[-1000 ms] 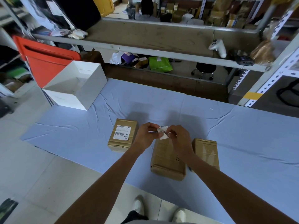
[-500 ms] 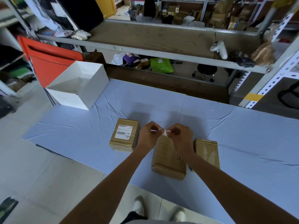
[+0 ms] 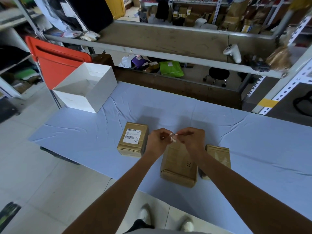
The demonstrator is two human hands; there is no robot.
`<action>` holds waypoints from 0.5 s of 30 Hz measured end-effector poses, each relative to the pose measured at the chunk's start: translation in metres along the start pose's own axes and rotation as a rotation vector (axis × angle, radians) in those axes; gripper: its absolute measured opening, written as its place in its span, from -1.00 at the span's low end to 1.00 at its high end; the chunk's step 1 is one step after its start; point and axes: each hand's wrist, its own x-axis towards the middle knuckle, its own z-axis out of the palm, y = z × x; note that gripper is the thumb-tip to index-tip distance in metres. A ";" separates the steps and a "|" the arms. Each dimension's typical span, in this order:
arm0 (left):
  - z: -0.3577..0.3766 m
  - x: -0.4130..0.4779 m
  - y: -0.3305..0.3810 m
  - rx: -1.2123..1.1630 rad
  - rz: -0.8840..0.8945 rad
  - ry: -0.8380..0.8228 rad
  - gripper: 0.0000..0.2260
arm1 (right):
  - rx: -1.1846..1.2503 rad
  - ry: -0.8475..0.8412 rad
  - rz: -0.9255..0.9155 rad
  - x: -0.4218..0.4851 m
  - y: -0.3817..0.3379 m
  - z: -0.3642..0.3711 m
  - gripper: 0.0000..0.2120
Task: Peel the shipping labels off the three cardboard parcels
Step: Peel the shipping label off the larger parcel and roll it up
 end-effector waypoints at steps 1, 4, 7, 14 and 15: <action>-0.001 -0.001 -0.001 -0.009 0.002 -0.026 -0.80 | -0.034 -0.009 -0.016 0.001 -0.001 -0.001 -0.78; -0.006 -0.005 0.000 -0.029 0.015 -0.078 -0.73 | -0.055 -0.038 -0.029 0.005 -0.005 -0.003 -0.84; -0.013 -0.005 0.005 -0.078 0.024 -0.082 -0.76 | 0.030 -0.095 0.023 0.007 -0.008 0.002 -0.87; -0.017 -0.004 0.007 -0.017 0.024 -0.008 -0.86 | -0.020 -0.073 0.011 0.006 -0.006 0.017 -0.90; -0.017 -0.004 0.007 0.017 0.038 -0.001 -0.88 | -0.021 -0.075 0.014 0.007 -0.007 0.018 -0.91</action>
